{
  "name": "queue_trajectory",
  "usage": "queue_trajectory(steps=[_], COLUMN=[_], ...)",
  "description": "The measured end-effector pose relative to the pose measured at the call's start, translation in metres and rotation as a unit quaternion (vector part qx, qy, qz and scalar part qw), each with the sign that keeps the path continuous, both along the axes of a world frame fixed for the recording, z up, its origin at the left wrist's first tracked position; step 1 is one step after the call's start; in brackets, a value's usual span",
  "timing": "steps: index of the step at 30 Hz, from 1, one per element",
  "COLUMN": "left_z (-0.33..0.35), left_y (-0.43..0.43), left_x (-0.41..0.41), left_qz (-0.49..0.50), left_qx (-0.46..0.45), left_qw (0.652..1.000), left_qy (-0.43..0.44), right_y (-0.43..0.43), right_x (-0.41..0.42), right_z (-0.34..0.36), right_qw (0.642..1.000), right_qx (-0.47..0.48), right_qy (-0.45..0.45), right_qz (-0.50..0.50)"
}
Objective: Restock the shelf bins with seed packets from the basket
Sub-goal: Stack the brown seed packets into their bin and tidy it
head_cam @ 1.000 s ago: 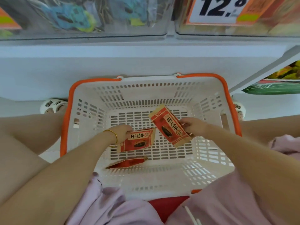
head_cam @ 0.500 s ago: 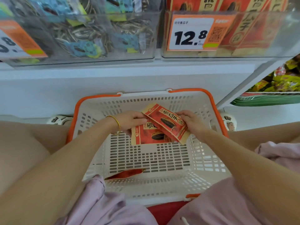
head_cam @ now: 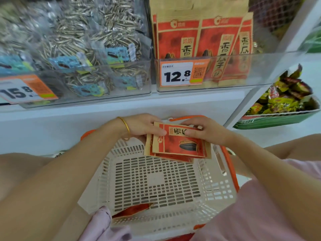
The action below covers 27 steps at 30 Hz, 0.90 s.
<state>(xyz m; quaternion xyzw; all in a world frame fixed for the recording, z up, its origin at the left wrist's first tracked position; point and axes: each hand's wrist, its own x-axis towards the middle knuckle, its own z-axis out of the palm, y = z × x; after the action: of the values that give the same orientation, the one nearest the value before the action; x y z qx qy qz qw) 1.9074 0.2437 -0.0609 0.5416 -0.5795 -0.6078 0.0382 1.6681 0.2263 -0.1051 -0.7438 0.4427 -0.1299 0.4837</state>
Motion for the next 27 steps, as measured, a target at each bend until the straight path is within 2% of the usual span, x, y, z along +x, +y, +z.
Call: queue_trajectory(steps=[3,6,10,12,14,15,17,18,19,21,23,25,27], left_z=[0.036,0.077,0.136,0.163,0.187,0.196,0.207,0.209,0.209,0.205,0.199,0.197,0.196], left_y=[-0.013,-0.027,-0.038,-0.040,-0.044,-0.051,-0.068,-0.078,-0.088,-0.105,-0.117,-0.119,-0.120], left_x=[-0.025,-0.056,-0.092,-0.107,-0.120,-0.126,-0.136,-0.140,-0.143,-0.149,-0.152,-0.155,-0.155], left_qz=[-0.071,-0.155,-0.165,-0.093,-0.008,0.021,0.059,0.068,0.071,0.075,0.098,0.104,0.089], left_qx=[-0.045,-0.089,-0.173,-0.206,-0.278,-0.359,-0.522,-0.564,-0.578,-0.553,-0.526,-0.520,-0.528], left_qw=[0.996,0.981,0.967,0.974,0.958,0.931,0.851,0.823,0.812,0.828,0.845,0.847,0.842], left_qy=[-0.034,-0.078,-0.090,-0.013,0.062,0.057,0.005,-0.018,-0.030,-0.048,-0.024,0.039,0.066], right_y=[-0.001,0.001,0.003,0.001,-0.005,-0.010,-0.023,-0.032,-0.040,-0.058,-0.073,-0.082,-0.090], right_x=[-0.010,-0.026,-0.069,-0.092,-0.108,-0.112,-0.114,-0.113,-0.112,-0.105,-0.101,-0.100,-0.098], right_z=[0.031,0.064,0.109,0.129,0.148,0.160,0.184,0.195,0.203,0.212,0.209,0.199,0.189], right_qw=[0.994,0.983,0.977,0.961,0.938,0.930,0.925,0.926,0.929,0.937,0.936,0.917,0.899], right_qx=[0.084,0.160,0.172,0.168,0.138,0.110,0.063,0.043,0.021,-0.037,-0.122,-0.200,-0.243], right_qy=[0.017,0.008,-0.116,-0.219,-0.313,-0.337,-0.348,-0.338,-0.322,-0.285,-0.249,-0.244,-0.253], right_qz=[0.070,0.085,0.044,0.006,-0.062,-0.095,-0.141,-0.162,-0.180,-0.201,-0.216,-0.245,-0.263])
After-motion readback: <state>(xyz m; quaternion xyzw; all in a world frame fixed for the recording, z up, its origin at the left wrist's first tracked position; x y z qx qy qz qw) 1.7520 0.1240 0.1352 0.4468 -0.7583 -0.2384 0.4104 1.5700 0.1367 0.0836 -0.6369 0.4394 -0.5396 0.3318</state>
